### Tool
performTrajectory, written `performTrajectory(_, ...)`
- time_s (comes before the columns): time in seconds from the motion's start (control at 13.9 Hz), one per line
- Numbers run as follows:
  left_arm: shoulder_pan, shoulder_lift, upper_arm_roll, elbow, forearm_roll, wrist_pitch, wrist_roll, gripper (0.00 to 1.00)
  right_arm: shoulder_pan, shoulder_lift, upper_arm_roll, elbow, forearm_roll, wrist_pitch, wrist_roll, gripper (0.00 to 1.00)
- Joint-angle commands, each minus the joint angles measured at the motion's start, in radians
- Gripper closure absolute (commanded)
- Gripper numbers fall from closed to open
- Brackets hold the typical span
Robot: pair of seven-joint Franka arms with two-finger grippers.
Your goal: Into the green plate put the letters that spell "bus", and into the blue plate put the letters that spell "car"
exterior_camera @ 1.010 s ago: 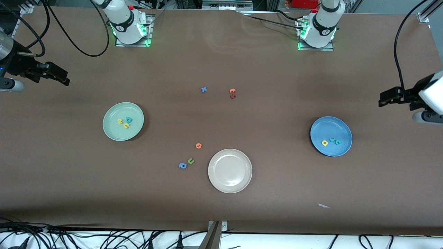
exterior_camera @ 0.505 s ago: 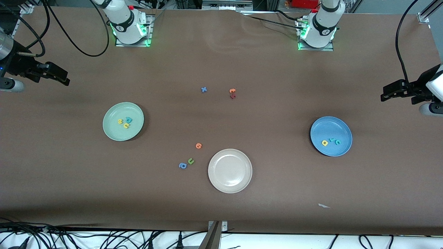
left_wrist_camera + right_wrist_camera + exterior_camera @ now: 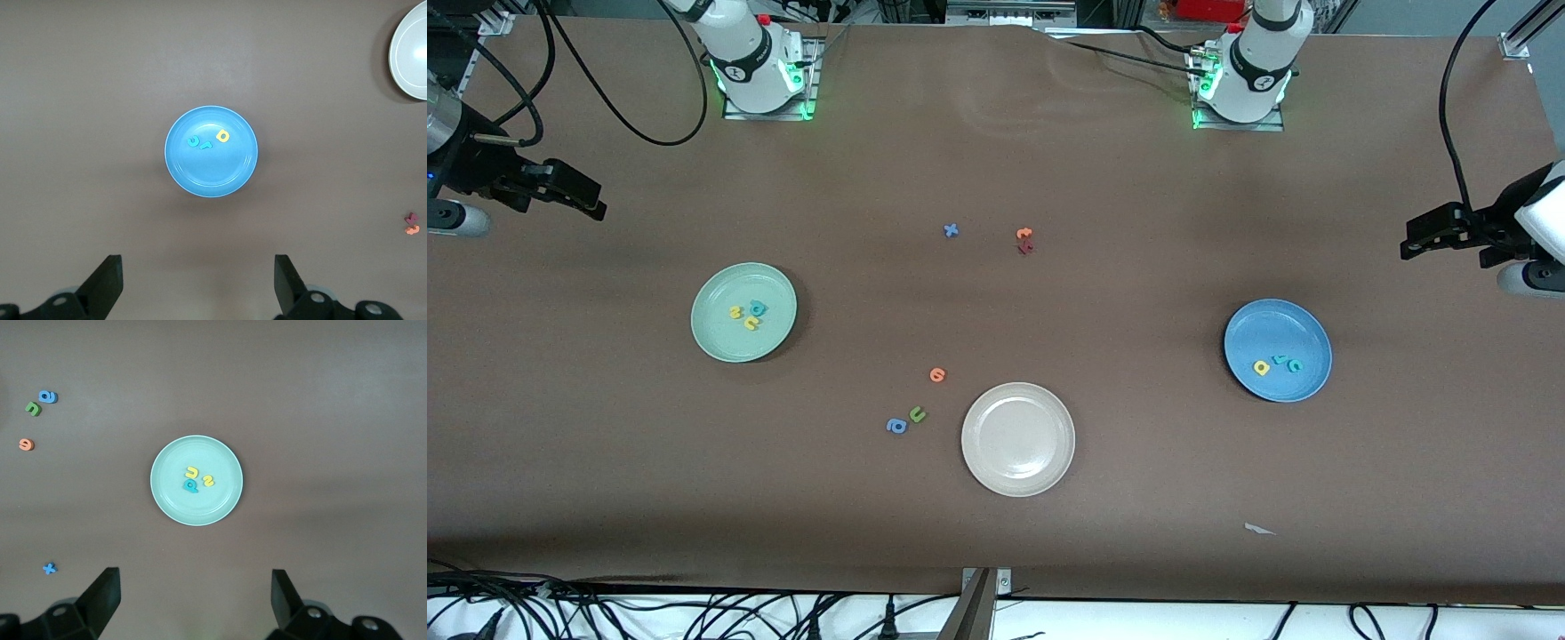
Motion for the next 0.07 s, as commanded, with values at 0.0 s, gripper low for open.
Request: performTrajectory(0.0,-0.002,-0.026,0.001,-0.022,-0.021,0.003,-0.004,0.0,-0.006,0.004,0.003,0.019,0.003,-0.013,-0.013,0.0)
